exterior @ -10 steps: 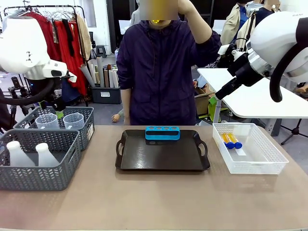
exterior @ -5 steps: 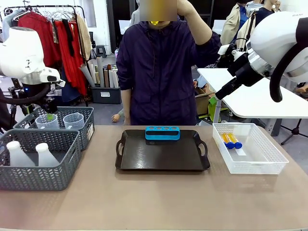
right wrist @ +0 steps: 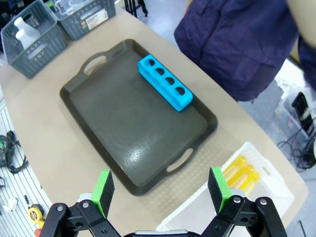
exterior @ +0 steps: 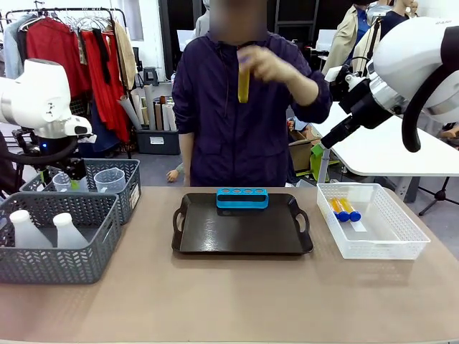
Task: Prepare the laboratory tools.
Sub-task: Pick up one Large Measuring Cup and place it on the Handle tray.
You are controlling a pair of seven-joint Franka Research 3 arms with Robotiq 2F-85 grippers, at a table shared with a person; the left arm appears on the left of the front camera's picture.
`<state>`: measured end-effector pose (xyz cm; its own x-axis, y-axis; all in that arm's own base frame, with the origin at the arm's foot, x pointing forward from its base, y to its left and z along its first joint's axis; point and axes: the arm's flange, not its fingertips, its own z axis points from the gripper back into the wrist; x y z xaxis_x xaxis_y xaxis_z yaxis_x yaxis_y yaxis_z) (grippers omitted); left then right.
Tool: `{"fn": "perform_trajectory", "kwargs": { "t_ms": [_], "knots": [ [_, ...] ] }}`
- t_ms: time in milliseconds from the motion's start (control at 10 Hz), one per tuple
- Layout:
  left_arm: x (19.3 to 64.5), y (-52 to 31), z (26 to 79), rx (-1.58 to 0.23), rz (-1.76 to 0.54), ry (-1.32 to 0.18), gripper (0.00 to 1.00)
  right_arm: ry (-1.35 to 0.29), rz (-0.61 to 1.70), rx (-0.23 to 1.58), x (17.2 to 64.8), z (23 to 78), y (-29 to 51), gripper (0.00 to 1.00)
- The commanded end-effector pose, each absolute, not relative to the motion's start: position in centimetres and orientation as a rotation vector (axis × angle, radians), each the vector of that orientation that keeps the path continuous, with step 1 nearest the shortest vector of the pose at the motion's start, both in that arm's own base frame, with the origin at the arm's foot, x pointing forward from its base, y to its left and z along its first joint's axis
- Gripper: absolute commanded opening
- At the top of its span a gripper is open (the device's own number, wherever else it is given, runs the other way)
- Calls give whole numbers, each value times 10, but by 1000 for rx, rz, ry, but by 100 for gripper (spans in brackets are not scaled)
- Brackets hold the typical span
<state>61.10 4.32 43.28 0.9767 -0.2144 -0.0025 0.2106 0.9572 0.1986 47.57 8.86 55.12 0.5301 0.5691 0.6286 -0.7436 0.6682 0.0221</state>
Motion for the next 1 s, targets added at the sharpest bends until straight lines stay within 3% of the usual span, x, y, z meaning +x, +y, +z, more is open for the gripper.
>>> {"fn": "perform_trajectory", "kwargs": {
  "t_ms": [0, 900],
  "knots": [
    [622, 49, 424, 195, -150, -10, 100, -631, 796, 310, 476, 551, 88, 100],
    [628, 80, 390, 88, -100, -78, 100, -631, 796, 310, 476, 551, 88, 100]
  ]
}}
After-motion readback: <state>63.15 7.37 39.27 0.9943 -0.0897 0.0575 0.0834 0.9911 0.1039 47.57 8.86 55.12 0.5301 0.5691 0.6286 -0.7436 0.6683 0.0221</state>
